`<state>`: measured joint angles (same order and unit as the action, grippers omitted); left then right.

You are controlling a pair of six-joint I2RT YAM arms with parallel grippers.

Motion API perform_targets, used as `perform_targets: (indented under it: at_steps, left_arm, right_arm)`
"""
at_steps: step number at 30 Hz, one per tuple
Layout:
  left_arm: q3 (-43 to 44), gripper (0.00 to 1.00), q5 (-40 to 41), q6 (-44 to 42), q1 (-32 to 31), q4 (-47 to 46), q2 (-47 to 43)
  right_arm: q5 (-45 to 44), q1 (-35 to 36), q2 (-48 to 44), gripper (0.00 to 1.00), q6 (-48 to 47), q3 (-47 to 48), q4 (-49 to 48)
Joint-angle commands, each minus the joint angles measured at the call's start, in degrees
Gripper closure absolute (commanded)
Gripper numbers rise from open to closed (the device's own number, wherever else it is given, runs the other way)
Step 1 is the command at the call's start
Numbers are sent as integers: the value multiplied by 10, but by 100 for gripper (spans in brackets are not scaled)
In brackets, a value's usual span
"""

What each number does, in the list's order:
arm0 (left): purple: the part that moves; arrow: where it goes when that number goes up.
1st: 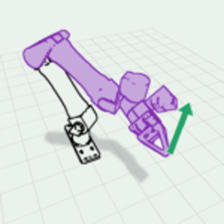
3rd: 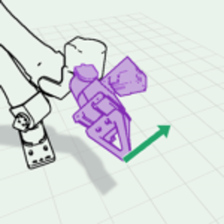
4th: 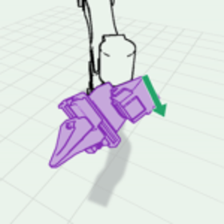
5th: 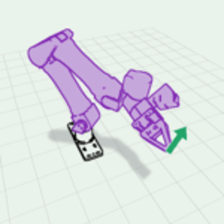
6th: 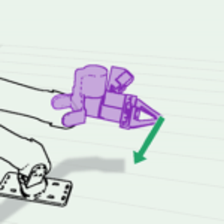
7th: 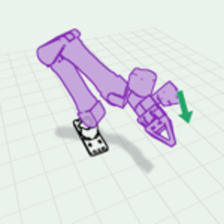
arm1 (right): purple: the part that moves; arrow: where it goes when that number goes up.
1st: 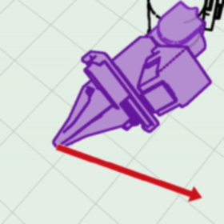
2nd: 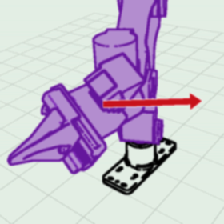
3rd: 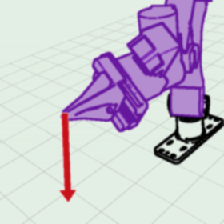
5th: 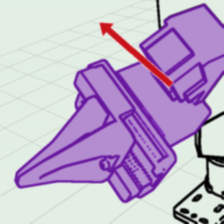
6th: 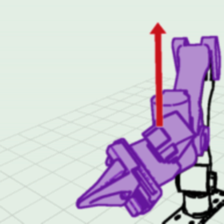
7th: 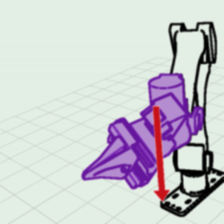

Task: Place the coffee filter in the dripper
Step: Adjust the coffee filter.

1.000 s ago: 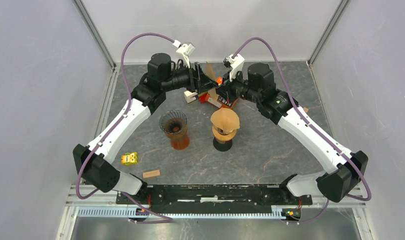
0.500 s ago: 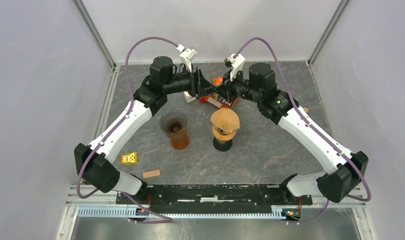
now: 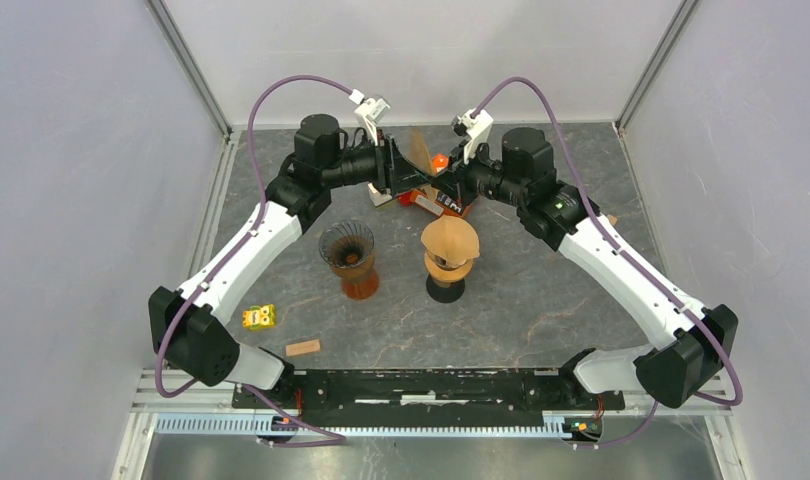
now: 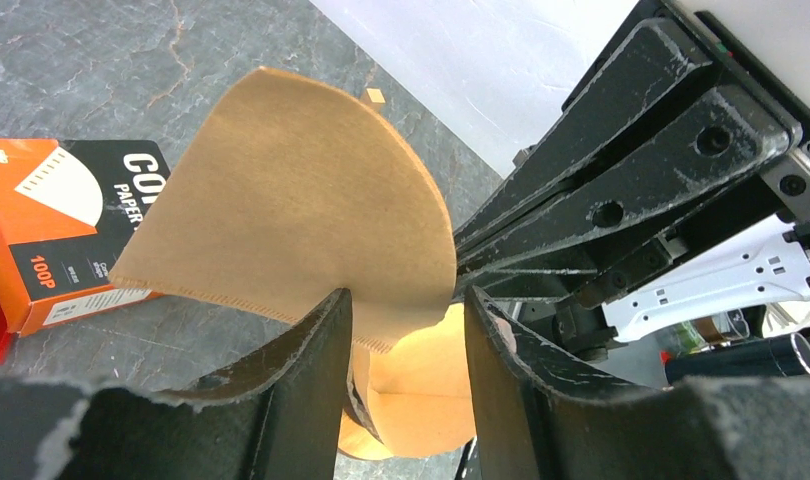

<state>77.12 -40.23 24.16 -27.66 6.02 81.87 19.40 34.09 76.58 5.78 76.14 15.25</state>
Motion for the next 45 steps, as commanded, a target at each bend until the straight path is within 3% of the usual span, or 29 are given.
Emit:
perform_targets:
  at_steps: [1, 11, 30, 39, 45]
  left_arm:
    - [-5, 49, -26, -8, 5, -38, -25]
    - [-10, 37, -34, 16, 5, -58, -19]
    - [-39, 46, -95, 5, 10, -116, -25]
    - [-35, 47, -44, -30, 22, -75, -33]
    - [-22, 40, -17, -33, 20, -63, -29]
  right_arm:
    - [25, -6, -17, 100, 9, -5, -27]
    - [59, -8, -13, 100, 21, -15, -44]
    - [83, -18, -13, 100, 28, -20, -54]
    - [81, -27, -22, 100, 26, -26, -51]
    - [66, -27, -17, 100, 27, -21, -44]
